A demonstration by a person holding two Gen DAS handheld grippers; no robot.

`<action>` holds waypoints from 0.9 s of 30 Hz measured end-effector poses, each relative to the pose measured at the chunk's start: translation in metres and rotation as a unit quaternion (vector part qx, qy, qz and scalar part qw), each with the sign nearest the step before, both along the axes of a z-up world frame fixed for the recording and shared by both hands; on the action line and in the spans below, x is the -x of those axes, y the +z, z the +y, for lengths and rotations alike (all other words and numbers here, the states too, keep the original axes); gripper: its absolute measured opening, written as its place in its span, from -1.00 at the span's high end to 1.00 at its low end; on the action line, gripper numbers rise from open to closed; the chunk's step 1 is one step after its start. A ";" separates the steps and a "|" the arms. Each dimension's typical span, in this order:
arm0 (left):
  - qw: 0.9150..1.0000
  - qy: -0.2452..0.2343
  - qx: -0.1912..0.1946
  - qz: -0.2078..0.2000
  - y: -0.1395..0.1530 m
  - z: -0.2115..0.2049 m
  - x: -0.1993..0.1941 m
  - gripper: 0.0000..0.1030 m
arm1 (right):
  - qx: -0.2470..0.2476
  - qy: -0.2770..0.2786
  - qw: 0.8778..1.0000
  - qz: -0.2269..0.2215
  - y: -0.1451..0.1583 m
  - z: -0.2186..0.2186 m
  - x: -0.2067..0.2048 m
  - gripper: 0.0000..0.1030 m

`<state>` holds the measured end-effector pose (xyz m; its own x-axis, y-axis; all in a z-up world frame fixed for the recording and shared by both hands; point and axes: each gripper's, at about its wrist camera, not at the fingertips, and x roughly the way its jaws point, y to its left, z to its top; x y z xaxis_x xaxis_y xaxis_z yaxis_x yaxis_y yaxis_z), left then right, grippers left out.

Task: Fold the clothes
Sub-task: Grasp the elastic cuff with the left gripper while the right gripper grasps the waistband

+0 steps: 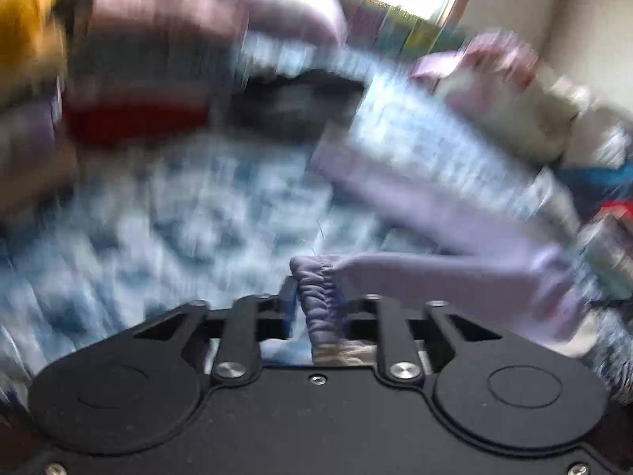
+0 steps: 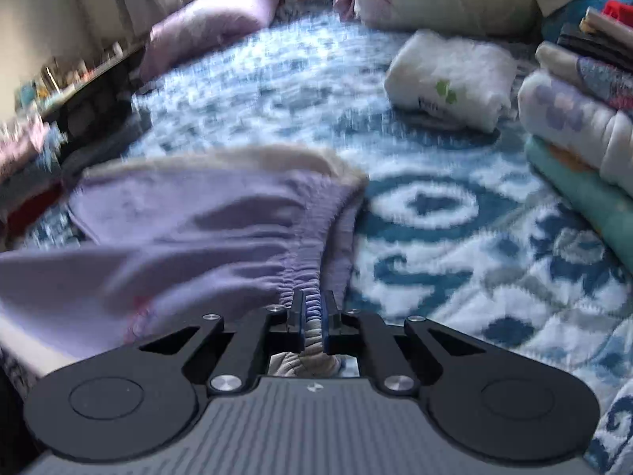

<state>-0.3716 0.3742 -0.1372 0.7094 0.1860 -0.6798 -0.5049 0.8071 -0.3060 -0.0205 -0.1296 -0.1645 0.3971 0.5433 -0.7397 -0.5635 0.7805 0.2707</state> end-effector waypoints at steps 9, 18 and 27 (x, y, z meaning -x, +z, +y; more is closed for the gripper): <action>0.998 0.015 0.057 0.026 -0.033 -0.001 0.008 0.47 | -0.029 -0.025 0.999 0.010 -0.008 -0.003 0.009 0.57; 0.998 0.010 0.052 0.026 -0.037 -0.005 0.002 0.74 | -0.006 -0.010 1.000 0.005 0.003 -0.024 0.019 0.79; 1.000 0.022 0.016 0.012 -0.014 -0.011 0.012 0.43 | 0.047 -0.027 0.997 -0.054 0.006 -0.008 0.033 0.59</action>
